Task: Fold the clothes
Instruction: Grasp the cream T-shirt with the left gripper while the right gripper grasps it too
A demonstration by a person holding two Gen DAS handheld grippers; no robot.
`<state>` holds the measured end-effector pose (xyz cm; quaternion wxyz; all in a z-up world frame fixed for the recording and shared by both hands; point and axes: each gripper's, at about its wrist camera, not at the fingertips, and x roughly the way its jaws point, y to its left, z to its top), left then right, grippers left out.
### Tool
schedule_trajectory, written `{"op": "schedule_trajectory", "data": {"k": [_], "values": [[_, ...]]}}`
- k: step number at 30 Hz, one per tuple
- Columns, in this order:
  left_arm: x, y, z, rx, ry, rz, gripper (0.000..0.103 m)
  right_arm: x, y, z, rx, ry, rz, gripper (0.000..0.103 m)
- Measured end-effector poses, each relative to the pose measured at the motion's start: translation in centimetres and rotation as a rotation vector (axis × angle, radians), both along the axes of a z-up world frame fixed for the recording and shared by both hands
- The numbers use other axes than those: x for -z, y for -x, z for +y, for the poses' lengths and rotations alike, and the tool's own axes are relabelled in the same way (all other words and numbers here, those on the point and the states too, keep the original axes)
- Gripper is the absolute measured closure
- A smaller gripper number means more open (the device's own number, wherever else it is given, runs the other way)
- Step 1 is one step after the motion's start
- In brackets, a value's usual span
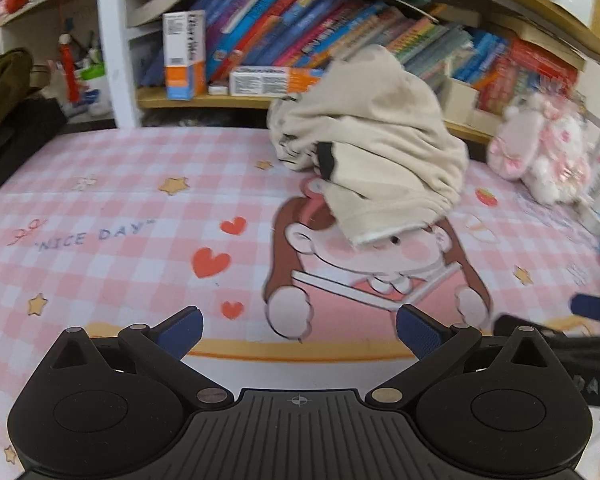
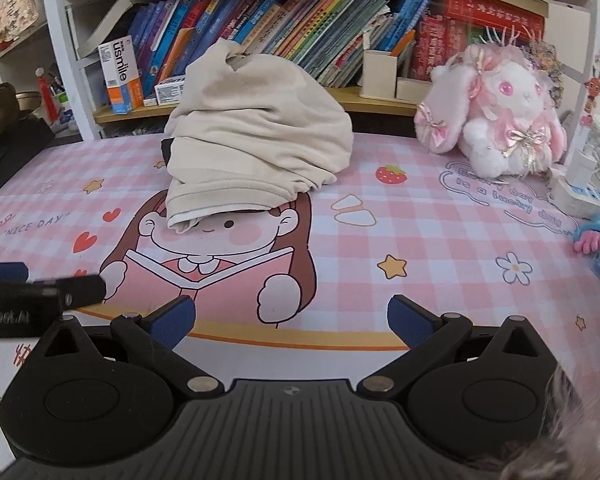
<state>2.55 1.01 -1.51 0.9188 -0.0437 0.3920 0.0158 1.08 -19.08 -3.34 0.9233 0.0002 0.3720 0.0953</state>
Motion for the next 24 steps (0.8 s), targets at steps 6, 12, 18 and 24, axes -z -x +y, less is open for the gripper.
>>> {"op": "schedule_trajectory", "data": {"k": [6,12,18,24], "values": [[0.4,-1.3,-0.2,0.03,-0.045,-0.014,0.0,0.6,-0.9,-0.3,-0.007,-0.02,0.01,0.0],[0.9,-3.6,-0.6,0.059,-0.055,-0.026,0.0,0.7,-2.7,-0.7,0.03,-0.072,0.013,0.0],[2.1,-6.9,-3.2,0.174,-0.186,-0.065,0.012,0.4,-4.2,-1.7,0.084,-0.129,0.028,0.002],[3.3,-9.3,-6.1,0.264,-0.298,-0.122,0.025,0.4,-4.2,-2.6,0.091,-0.141,0.059,0.006]]}}
